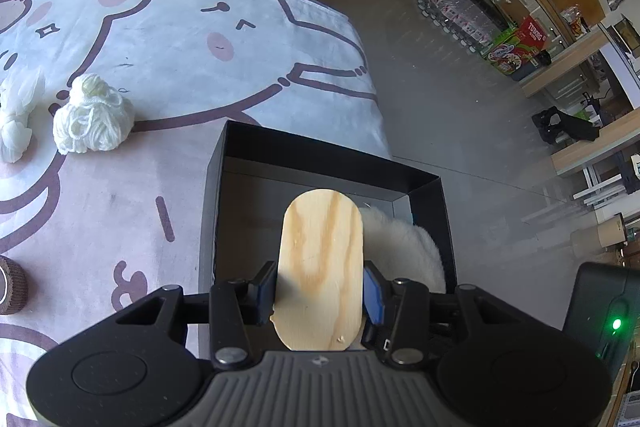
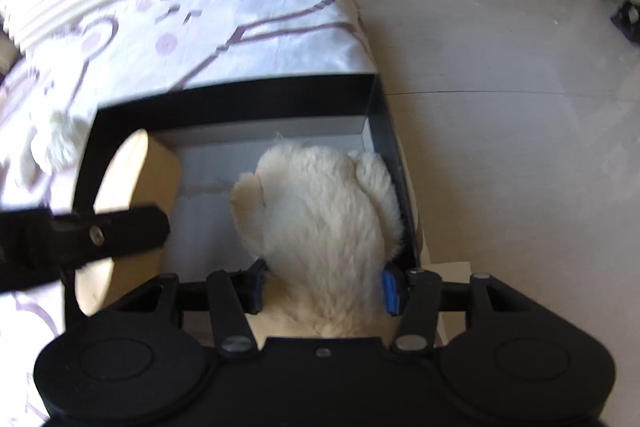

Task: Organize objects
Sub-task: 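Lower the wooden board into the box and open the left tool while the right tool lowers the plush in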

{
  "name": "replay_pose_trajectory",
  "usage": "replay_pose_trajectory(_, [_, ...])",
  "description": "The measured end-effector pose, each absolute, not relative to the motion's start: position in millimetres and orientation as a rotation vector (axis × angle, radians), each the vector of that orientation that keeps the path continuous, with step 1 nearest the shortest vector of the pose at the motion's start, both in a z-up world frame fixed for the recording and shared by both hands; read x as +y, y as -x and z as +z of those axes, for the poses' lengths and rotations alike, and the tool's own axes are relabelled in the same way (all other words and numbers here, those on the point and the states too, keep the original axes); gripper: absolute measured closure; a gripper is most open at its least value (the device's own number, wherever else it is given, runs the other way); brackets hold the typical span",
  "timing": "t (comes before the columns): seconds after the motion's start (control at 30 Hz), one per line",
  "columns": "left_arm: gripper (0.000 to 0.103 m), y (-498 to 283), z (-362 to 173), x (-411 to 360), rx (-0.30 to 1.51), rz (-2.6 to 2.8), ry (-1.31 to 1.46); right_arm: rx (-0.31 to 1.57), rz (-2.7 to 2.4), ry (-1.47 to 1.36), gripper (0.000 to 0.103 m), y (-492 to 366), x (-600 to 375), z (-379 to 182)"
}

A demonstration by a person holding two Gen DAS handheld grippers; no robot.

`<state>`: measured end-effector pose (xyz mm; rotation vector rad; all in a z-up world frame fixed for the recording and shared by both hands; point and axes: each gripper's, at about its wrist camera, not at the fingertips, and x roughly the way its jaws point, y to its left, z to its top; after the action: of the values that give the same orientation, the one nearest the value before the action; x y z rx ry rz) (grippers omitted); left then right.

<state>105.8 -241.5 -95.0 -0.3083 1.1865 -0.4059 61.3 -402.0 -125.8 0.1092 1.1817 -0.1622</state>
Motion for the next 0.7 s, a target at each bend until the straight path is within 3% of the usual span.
replay_pose_trajectory(0.23, [0.058, -107.7, -101.6, -241.5, 1.212, -0.394, 0.314, 1.203, -0.141, -0.123, 0.044, -56.5, -404.2, -112.7])
replay_pose_trajectory(0.43, [0.058, -106.0, -108.3, -249.5, 1.233, -0.379, 0.3, 1.185, -0.145, -0.094, 0.046, -47.0, -404.3, -90.6])
replay_pose_trajectory(0.7, [0.058, -100.2, -117.6, -266.6, 1.251, -0.355, 0.241, 1.179, -0.159, -0.137, 0.068, -37.3, -418.4, -83.1])
